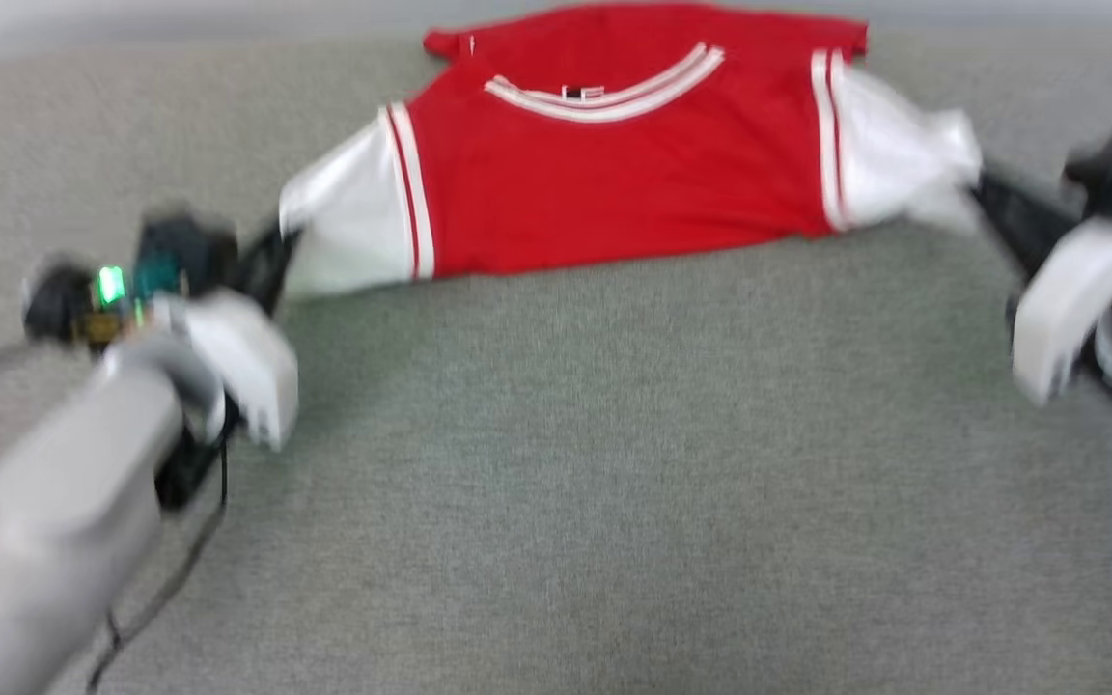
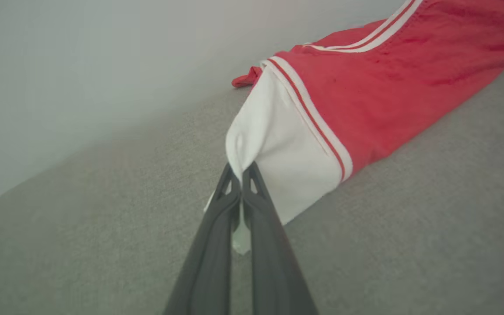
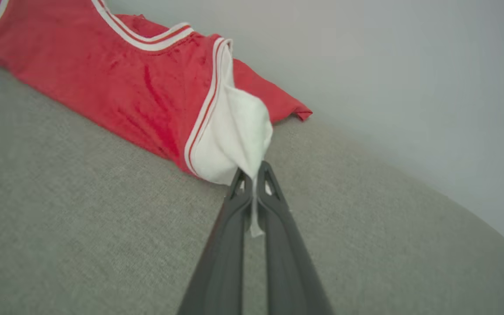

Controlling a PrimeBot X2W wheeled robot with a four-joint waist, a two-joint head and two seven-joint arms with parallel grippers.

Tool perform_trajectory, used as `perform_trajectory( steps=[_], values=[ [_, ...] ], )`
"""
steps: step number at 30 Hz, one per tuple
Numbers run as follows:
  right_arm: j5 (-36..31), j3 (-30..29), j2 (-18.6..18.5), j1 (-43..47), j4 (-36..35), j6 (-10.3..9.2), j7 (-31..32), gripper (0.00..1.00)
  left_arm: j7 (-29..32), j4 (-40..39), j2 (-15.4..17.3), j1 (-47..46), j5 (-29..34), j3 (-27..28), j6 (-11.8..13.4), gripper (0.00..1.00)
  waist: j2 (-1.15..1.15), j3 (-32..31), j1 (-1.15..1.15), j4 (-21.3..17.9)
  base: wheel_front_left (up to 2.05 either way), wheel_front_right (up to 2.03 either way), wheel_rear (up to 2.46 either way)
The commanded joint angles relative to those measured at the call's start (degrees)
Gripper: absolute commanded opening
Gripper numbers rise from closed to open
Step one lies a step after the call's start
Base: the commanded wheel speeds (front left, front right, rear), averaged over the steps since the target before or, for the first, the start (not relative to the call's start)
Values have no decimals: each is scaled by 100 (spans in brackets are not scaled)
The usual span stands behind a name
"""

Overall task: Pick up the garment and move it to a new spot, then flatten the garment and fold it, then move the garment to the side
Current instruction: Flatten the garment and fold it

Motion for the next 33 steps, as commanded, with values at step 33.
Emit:
perform_trajectory(
  steps=[33],
  values=[
    [580, -1534, -1298, 5739, -2356, -7, 1575, 0, 67, -3330, 1889, 4878, -1646, -246, 1840, 0, 0, -1713, 0, -128, 0, 0, 0]
  ],
)
